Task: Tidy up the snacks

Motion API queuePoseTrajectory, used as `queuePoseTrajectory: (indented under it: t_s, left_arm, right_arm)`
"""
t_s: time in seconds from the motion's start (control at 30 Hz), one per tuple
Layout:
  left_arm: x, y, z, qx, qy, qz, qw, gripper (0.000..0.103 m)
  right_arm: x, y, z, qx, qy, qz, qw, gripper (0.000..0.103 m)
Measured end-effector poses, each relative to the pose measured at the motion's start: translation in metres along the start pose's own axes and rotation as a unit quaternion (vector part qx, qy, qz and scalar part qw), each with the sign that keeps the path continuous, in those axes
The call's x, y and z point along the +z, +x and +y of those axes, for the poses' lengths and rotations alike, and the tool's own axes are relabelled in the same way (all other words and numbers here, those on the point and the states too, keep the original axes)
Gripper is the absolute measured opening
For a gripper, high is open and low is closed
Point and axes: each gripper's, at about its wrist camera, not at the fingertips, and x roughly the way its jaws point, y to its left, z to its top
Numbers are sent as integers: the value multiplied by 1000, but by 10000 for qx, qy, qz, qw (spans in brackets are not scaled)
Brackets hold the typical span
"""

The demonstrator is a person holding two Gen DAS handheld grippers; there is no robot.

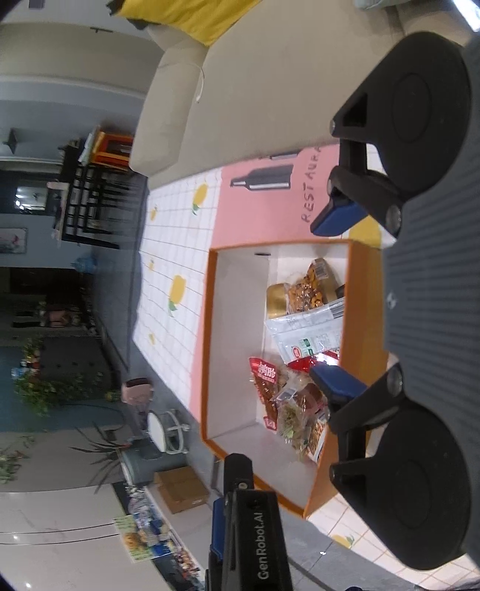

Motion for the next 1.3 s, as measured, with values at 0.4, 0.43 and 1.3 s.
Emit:
queuePoseTrajectory:
  t_s: [0.4, 0.43, 1.3]
  left_arm:
    - [-27, -63, -33, 501, 437, -471, 9967, 78]
    - [-29, -65, -34, 538, 450, -476, 9964, 82]
    - [-71, -56, -22, 594, 183, 364, 9974, 86]
  right_arm:
    - [-37, -91, -4, -46, 126, -788, 9968, 84]
    - [-40, -96, -4, -62, 134, -822, 9965, 84]
    - [-72, -86, 13, -70, 323, -597, 9977, 91]
